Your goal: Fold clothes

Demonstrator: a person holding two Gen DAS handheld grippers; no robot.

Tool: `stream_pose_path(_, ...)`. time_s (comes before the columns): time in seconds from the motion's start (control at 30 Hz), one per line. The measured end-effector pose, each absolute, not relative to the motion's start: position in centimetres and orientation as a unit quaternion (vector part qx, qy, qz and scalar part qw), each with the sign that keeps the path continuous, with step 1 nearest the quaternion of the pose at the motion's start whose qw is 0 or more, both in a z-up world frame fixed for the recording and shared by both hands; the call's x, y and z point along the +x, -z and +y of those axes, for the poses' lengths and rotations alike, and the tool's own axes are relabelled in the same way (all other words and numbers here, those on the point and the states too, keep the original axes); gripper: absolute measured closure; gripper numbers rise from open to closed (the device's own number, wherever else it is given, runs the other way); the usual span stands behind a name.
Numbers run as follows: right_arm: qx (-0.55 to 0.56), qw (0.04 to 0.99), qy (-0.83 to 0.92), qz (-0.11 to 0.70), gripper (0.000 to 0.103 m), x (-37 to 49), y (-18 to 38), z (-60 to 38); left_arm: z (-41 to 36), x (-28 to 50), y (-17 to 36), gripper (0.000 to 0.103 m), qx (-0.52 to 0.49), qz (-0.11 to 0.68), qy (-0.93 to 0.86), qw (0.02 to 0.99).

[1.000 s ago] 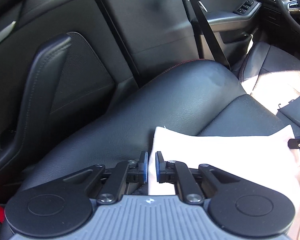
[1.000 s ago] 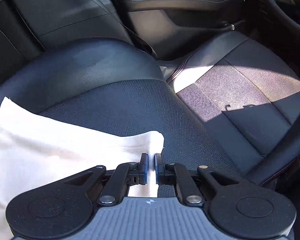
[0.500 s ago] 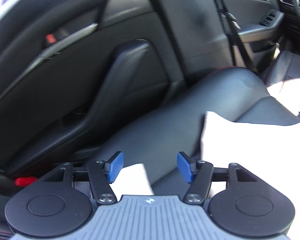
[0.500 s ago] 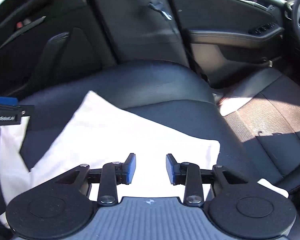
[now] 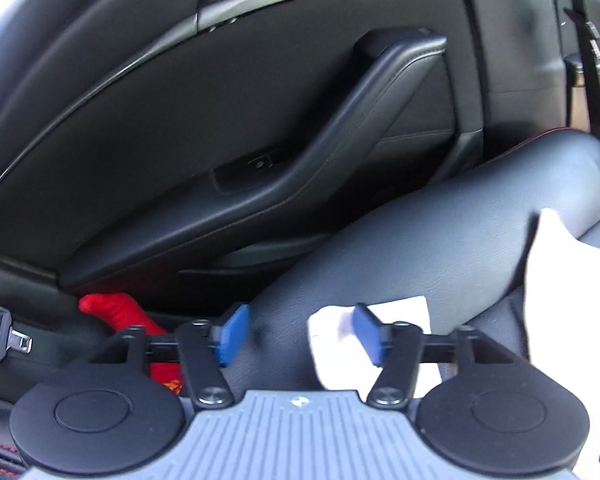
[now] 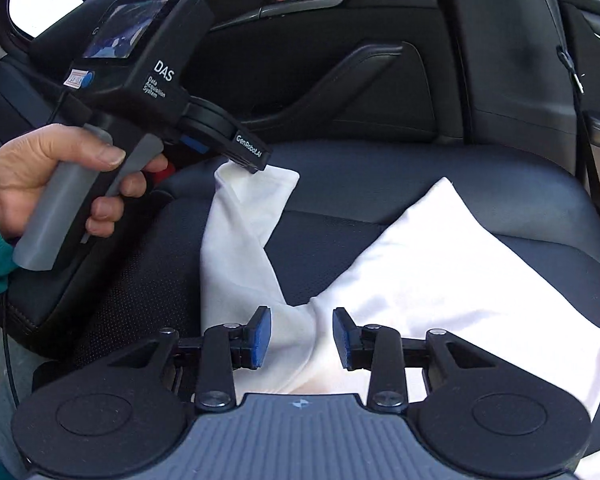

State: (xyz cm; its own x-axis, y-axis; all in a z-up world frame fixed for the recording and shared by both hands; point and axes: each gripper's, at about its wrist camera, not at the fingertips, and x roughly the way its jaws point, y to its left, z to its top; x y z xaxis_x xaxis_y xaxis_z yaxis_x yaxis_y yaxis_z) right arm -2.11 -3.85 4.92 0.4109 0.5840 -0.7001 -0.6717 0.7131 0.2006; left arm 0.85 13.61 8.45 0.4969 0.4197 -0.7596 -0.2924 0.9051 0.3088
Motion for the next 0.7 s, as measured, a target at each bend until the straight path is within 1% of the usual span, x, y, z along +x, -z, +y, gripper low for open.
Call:
stream_pose_path(0.03, -0.057, 0.837, -0.378, 0.392, 0.066, -2.3, -4.9, -3.9, 13.4, 0.6, -8.4, 0.077, 0.071, 0.457, -0.198, 0.864)
stream_pose_path(0.07, -0.059, 0.836, -0.381, 0.391, 0.066, -2.5, -4.9, -4.0, 13.1, 0.4, -8.3, 0.096, 0.073, 0.455, -0.193, 0.866)
stream_pose_path(0.17, -0.076, 0.836, -0.386, 0.383, 0.066, -3.5, -5.1, -3.9, 12.5, -0.4, -8.5, 0.097, 0.094, 0.434, -0.215, 0.870)
stream_pose_path(0.43, -0.087, 0.841, -0.399, 0.354, 0.066, -4.1, -6.5, -3.1, 13.1, -3.9, -12.8, 0.097, 0.065, 0.374, -0.284, 0.881)
stream_pose_path(0.57, -0.080, 0.845, -0.399, 0.346, 0.066, -3.8, -7.1, -2.8, 13.0, -5.3, -15.7, 0.096, 0.036, 0.357, -0.324, 0.875)
stream_pose_path(0.63, -0.078, 0.848, -0.394, 0.346, 0.066, -3.5, -7.1, -2.7, 12.6, -5.1, -16.3, 0.096, 0.014, 0.356, -0.321, 0.877)
stream_pose_path(0.7, -0.076, 0.851, -0.385, 0.349, 0.066, -3.1, -7.0, -2.7, 12.3, -3.6, -16.3, 0.092, -0.012, 0.368, -0.290, 0.883)
